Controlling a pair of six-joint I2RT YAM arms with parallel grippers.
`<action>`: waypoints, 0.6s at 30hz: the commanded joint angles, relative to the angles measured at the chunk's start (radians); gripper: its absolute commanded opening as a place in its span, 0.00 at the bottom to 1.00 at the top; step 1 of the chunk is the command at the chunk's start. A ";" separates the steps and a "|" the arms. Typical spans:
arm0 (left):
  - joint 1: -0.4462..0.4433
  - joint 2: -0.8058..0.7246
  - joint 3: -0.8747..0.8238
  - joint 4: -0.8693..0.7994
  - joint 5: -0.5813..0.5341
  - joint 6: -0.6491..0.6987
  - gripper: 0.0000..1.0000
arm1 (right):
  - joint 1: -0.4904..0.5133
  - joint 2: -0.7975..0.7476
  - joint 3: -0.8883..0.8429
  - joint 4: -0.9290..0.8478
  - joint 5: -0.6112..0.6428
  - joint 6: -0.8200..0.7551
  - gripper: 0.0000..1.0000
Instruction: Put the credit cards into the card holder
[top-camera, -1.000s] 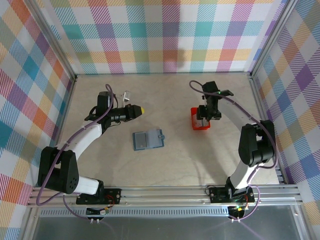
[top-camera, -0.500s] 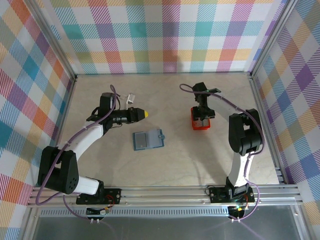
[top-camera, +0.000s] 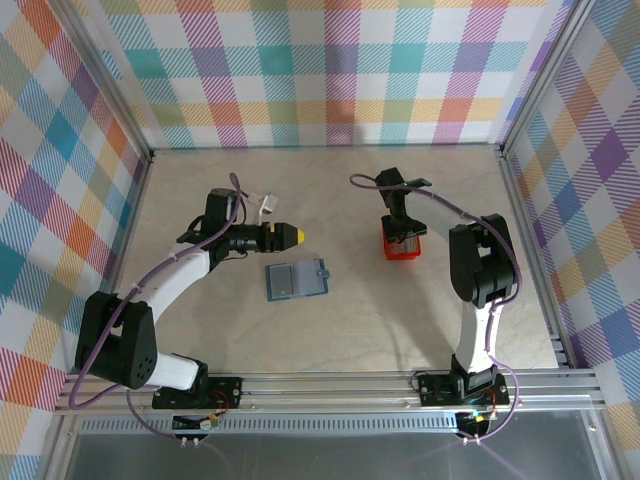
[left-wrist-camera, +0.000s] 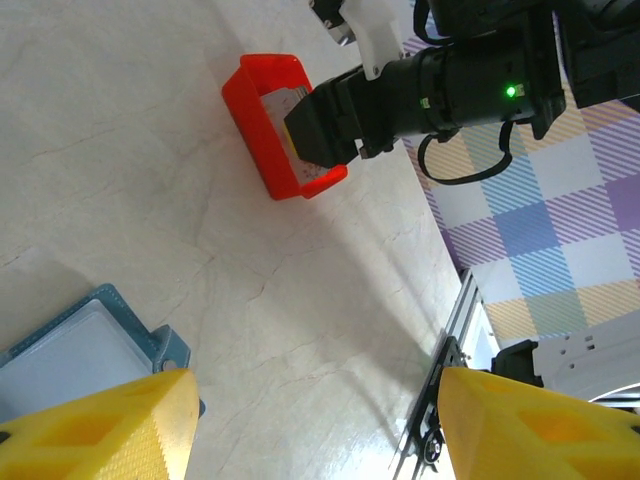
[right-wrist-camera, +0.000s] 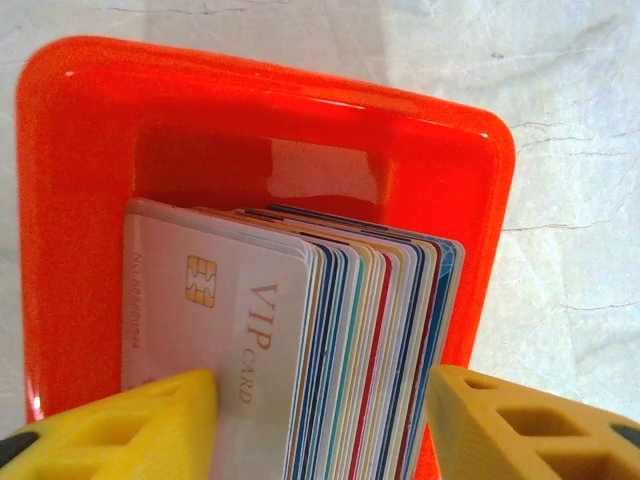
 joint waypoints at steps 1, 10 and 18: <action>-0.011 0.013 0.015 -0.036 -0.001 0.038 0.66 | 0.001 0.009 0.015 0.000 0.044 -0.009 0.51; -0.014 0.015 0.018 -0.052 -0.013 0.055 0.67 | -0.001 0.005 0.015 0.011 0.049 -0.011 0.27; -0.016 0.019 0.021 -0.066 -0.019 0.069 0.66 | -0.002 -0.006 0.021 0.021 0.058 -0.009 0.16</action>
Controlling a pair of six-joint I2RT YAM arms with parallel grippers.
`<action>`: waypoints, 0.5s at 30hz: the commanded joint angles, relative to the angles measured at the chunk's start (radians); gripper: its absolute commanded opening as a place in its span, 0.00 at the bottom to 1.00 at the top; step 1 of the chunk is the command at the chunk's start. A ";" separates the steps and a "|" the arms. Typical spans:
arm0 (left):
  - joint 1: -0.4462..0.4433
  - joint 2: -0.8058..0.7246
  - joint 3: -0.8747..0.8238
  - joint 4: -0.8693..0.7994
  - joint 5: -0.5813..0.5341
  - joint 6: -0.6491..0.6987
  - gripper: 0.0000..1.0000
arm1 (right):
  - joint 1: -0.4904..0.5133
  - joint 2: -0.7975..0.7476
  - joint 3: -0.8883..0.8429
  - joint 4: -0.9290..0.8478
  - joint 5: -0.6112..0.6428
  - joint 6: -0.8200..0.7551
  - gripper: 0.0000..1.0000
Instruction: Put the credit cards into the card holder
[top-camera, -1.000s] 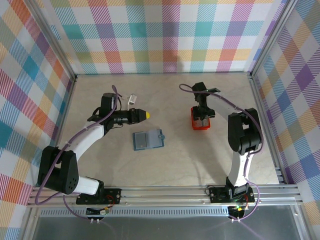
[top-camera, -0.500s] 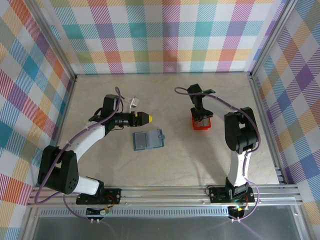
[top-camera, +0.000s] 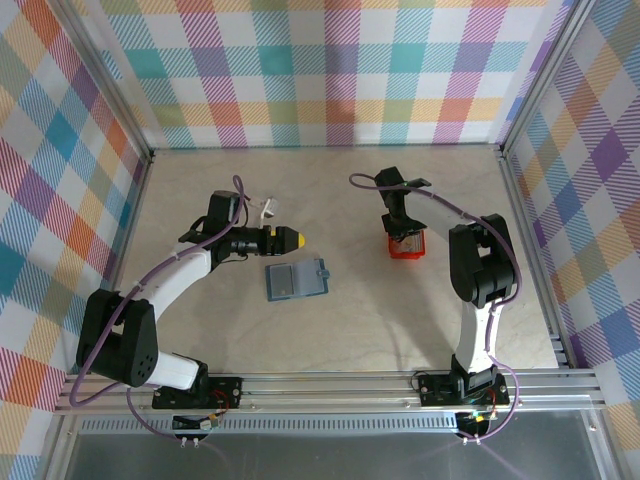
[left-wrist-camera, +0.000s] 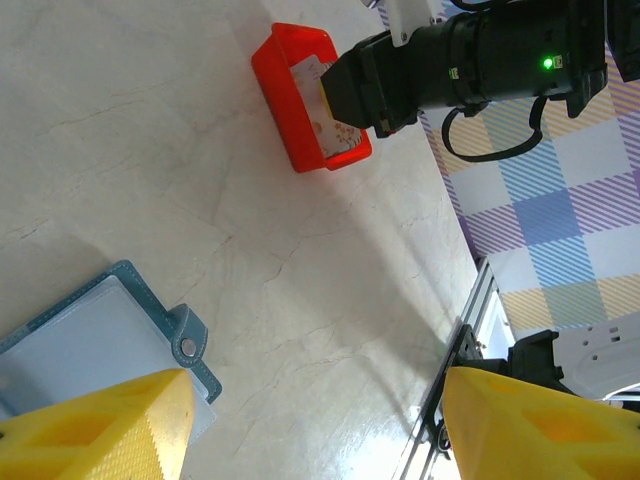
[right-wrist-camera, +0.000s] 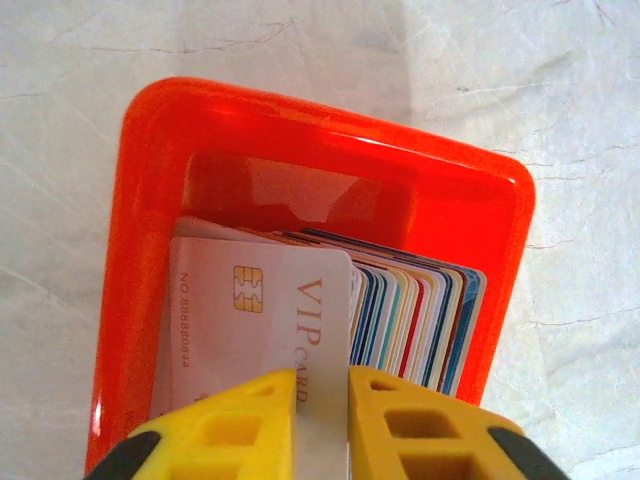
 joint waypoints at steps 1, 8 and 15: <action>-0.011 0.008 0.021 -0.020 0.001 0.035 0.67 | -0.004 -0.007 0.022 -0.001 0.021 -0.008 0.14; -0.016 0.014 0.025 -0.034 -0.004 0.045 0.66 | -0.005 -0.006 0.031 -0.004 0.009 0.005 0.01; -0.019 0.020 0.030 -0.050 -0.010 0.056 0.66 | -0.005 -0.032 0.021 0.003 -0.040 0.035 0.00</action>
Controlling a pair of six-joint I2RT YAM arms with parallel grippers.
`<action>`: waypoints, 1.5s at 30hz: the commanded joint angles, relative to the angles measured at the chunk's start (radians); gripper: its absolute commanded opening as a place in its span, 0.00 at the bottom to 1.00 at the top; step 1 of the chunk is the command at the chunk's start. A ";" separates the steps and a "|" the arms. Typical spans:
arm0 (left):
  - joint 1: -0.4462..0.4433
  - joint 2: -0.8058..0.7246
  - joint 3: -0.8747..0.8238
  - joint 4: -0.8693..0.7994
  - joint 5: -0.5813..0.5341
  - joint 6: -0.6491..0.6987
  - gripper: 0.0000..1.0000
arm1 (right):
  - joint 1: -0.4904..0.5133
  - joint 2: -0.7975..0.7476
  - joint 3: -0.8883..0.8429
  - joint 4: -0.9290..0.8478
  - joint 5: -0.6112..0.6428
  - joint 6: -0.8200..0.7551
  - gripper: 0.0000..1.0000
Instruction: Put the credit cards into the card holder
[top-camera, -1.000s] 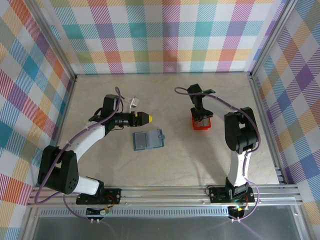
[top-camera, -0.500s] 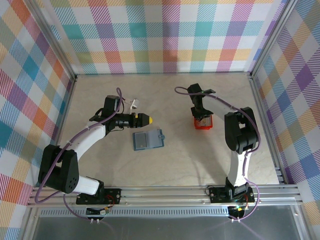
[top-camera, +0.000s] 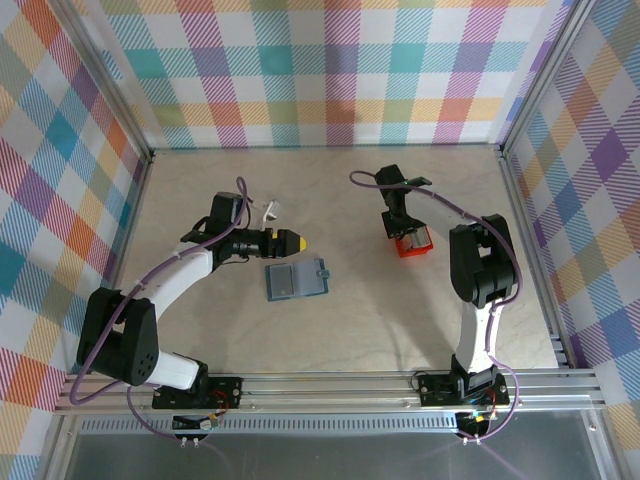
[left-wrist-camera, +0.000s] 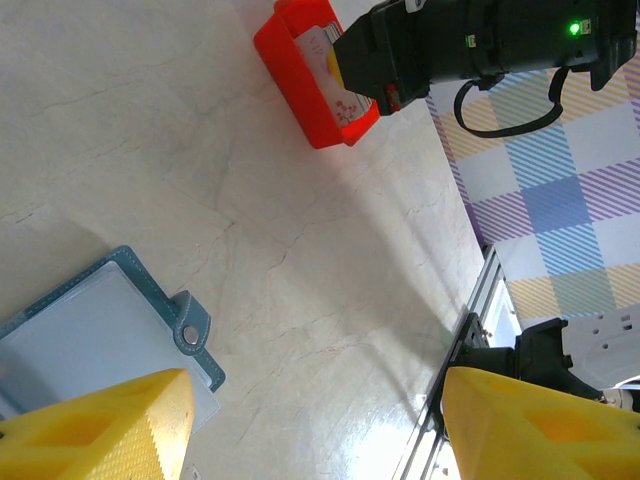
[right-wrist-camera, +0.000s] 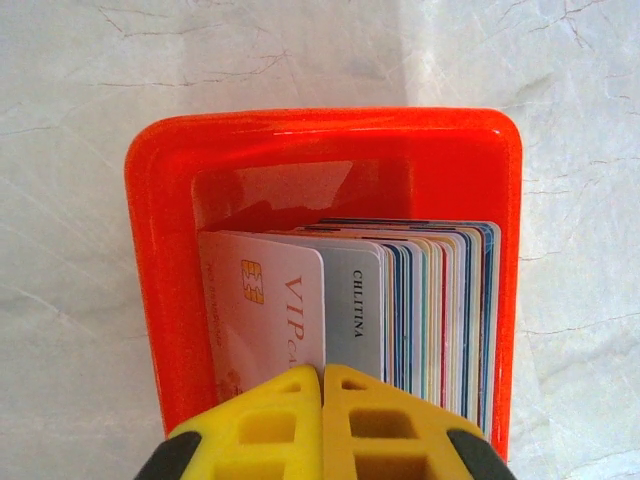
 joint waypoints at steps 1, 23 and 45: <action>-0.006 0.012 0.028 -0.023 -0.003 0.030 0.66 | -0.006 -0.035 0.006 -0.001 -0.053 0.031 0.00; -0.056 -0.168 -0.051 0.313 -0.098 -0.410 0.65 | -0.052 -0.543 -0.028 0.040 -0.457 0.105 0.00; -0.169 -0.213 -0.073 0.729 -0.279 -0.698 0.62 | -0.058 -0.773 -0.181 0.504 -1.059 0.386 0.00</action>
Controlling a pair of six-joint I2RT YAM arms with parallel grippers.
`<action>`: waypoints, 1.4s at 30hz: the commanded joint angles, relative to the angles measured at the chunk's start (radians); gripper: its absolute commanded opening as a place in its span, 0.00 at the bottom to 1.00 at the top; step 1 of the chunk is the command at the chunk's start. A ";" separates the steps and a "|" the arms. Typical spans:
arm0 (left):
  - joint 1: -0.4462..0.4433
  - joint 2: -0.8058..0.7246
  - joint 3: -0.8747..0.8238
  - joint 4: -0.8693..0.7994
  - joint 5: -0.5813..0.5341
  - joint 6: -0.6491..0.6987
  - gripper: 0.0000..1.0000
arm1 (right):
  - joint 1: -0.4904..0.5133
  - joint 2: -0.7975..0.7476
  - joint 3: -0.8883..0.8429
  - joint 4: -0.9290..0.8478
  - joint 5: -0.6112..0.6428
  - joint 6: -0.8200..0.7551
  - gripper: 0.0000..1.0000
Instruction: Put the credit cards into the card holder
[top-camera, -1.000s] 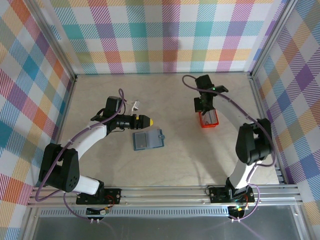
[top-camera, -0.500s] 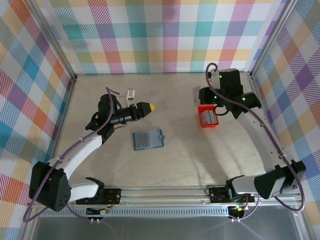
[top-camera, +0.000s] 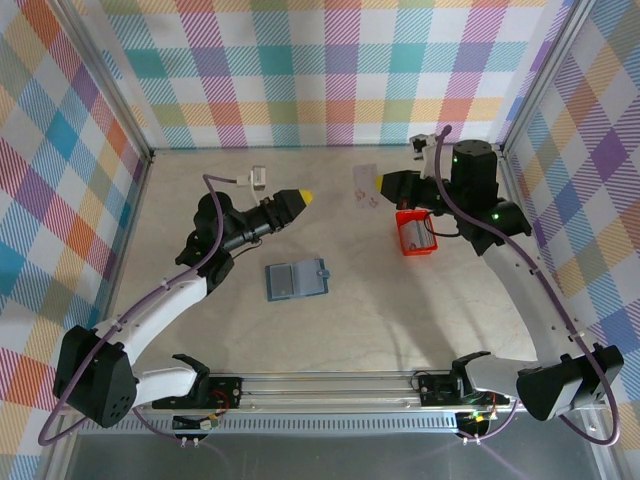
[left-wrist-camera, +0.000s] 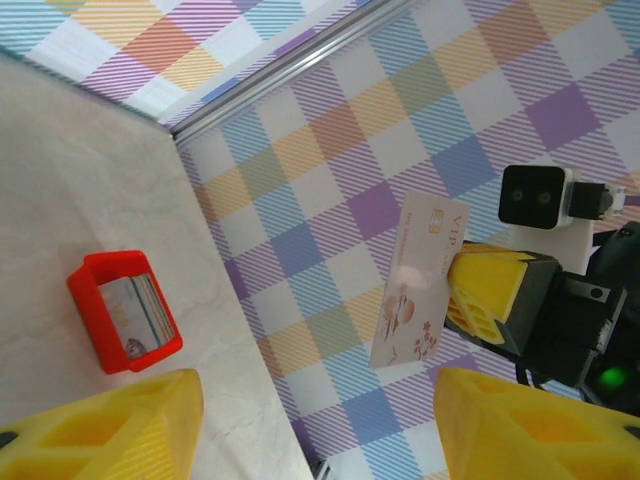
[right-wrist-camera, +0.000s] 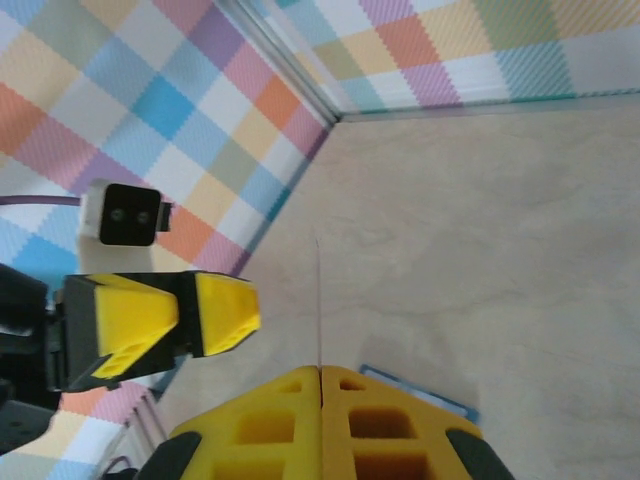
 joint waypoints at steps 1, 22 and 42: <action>-0.015 0.005 -0.011 0.110 0.009 -0.014 0.62 | -0.004 -0.023 -0.038 0.152 -0.098 0.129 0.00; -0.109 0.124 0.060 0.355 0.081 -0.076 0.52 | 0.014 0.062 -0.054 0.347 -0.227 0.429 0.00; -0.138 0.122 0.069 0.395 0.082 -0.114 0.04 | 0.026 0.076 -0.092 0.381 -0.255 0.463 0.24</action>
